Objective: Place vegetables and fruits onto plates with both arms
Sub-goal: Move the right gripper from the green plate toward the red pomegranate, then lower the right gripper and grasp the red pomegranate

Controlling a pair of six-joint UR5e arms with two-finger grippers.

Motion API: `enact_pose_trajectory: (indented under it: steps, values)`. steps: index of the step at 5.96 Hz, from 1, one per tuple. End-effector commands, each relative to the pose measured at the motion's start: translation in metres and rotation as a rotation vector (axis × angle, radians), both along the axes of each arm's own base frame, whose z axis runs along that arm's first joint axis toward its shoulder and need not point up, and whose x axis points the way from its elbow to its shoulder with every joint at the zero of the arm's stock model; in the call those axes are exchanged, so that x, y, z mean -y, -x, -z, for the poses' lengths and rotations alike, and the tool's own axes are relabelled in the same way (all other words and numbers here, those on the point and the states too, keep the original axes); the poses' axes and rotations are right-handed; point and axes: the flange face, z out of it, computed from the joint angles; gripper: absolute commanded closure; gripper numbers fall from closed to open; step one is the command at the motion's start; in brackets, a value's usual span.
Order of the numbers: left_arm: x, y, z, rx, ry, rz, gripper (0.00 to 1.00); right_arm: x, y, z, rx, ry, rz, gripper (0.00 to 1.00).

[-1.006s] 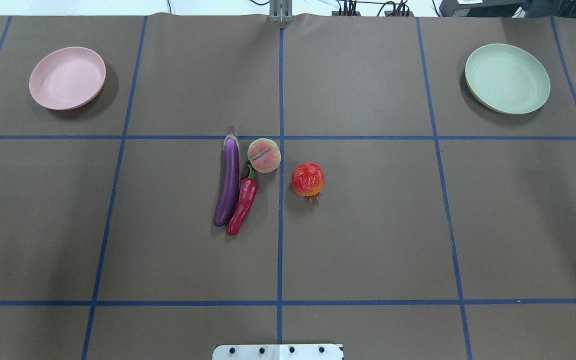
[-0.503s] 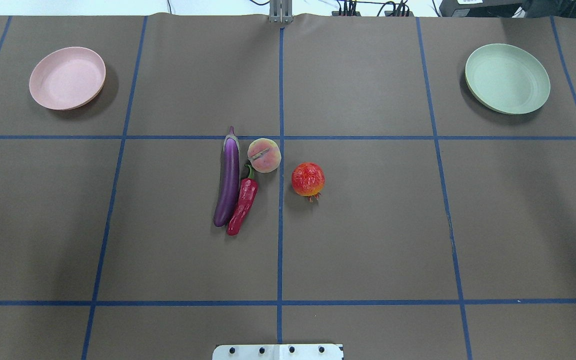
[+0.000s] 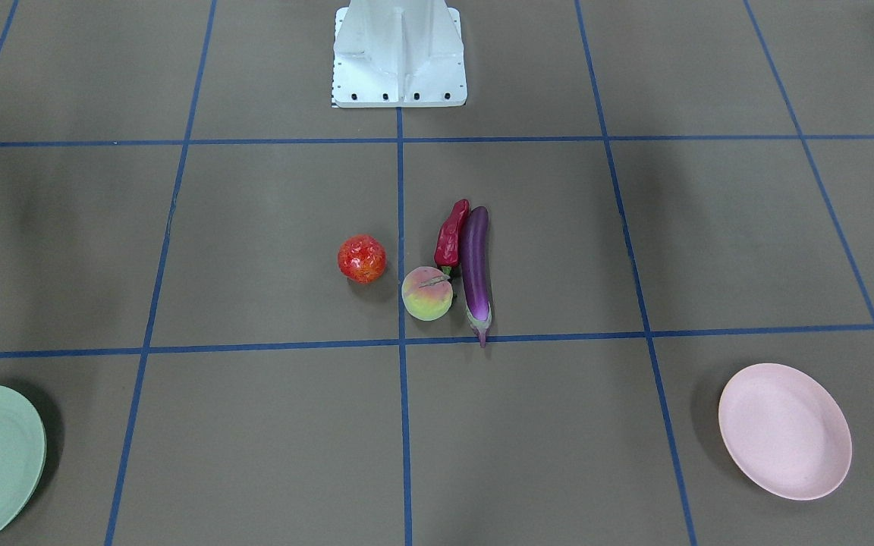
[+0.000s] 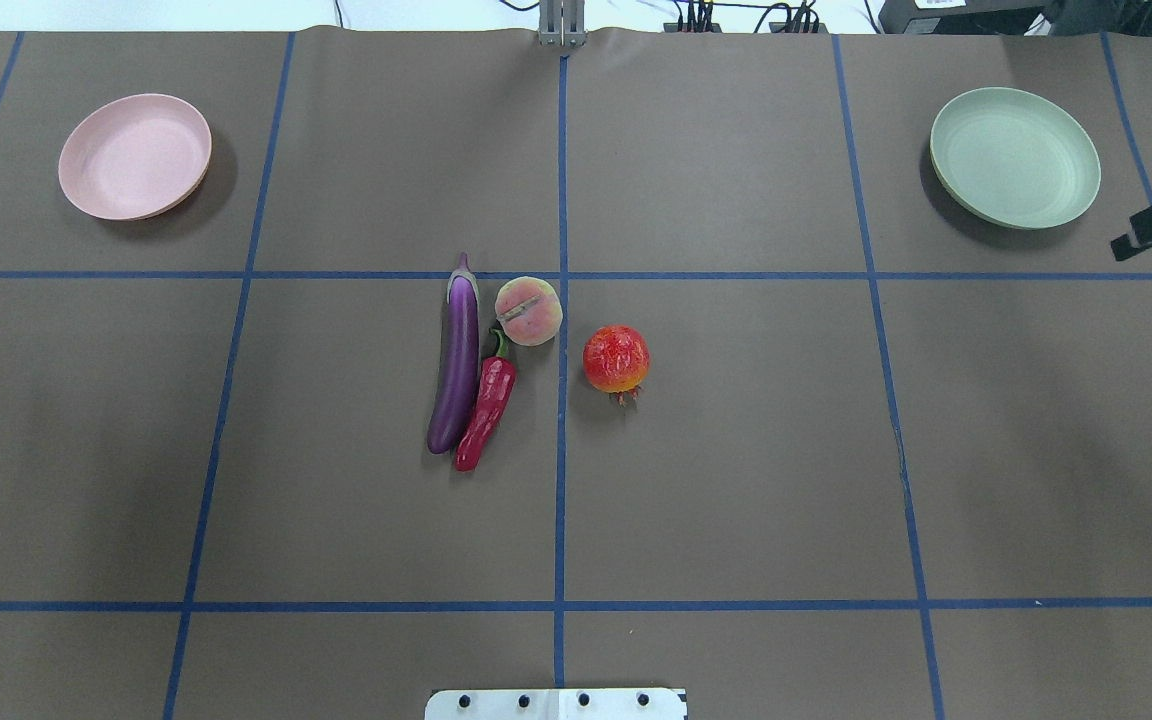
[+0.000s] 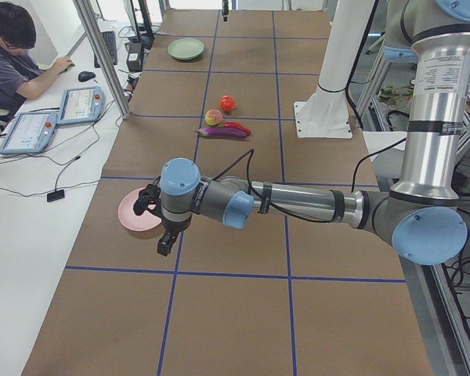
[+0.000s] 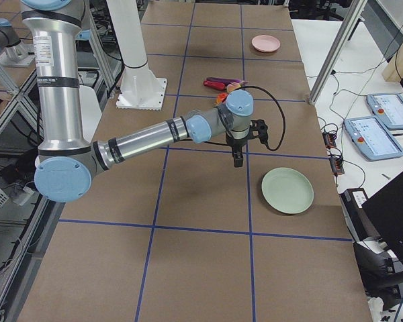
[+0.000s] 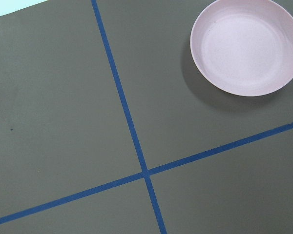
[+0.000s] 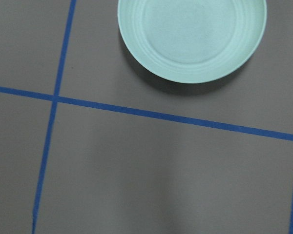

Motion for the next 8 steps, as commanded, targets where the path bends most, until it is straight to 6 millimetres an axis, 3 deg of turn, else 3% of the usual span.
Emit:
enact_pose_trajectory:
  steps: [1, 2, 3, 5, 6, 7, 8]
  values:
    - [0.006, -0.010, 0.006, -0.001, -0.013, -0.015, 0.00, 0.014, 0.083, 0.082, 0.058, 0.057, -0.038, 0.00]
    - [0.007, -0.016, 0.003, -0.002, -0.034, -0.029, 0.00, 0.009, 0.141, 0.117, 0.037, 0.057, -0.062, 0.00]
    - [0.008, -0.028, -0.001, -0.001, -0.023, -0.047, 0.00, -0.010, 0.223, 0.155, 0.019, 0.085, -0.092, 0.00]
    - [0.008, -0.033, -0.006, 0.000, -0.015, -0.057, 0.00, -0.030, 0.344, 0.216, 0.000, 0.169, -0.164, 0.00]
    - [0.009, -0.034, -0.005, 0.000, -0.015, -0.058, 0.00, -0.023, 0.392, 0.244, -0.060, 0.171, -0.171, 0.00]
    - [0.009, -0.035, -0.006, -0.002, -0.013, -0.060, 0.00, -0.027, 0.424, 0.252, -0.078, 0.190, -0.188, 0.00]
    - [0.009, -0.035, -0.011, -0.001, -0.005, -0.061, 0.00, -0.034, 0.432, 0.251, -0.084, 0.189, -0.181, 0.00]
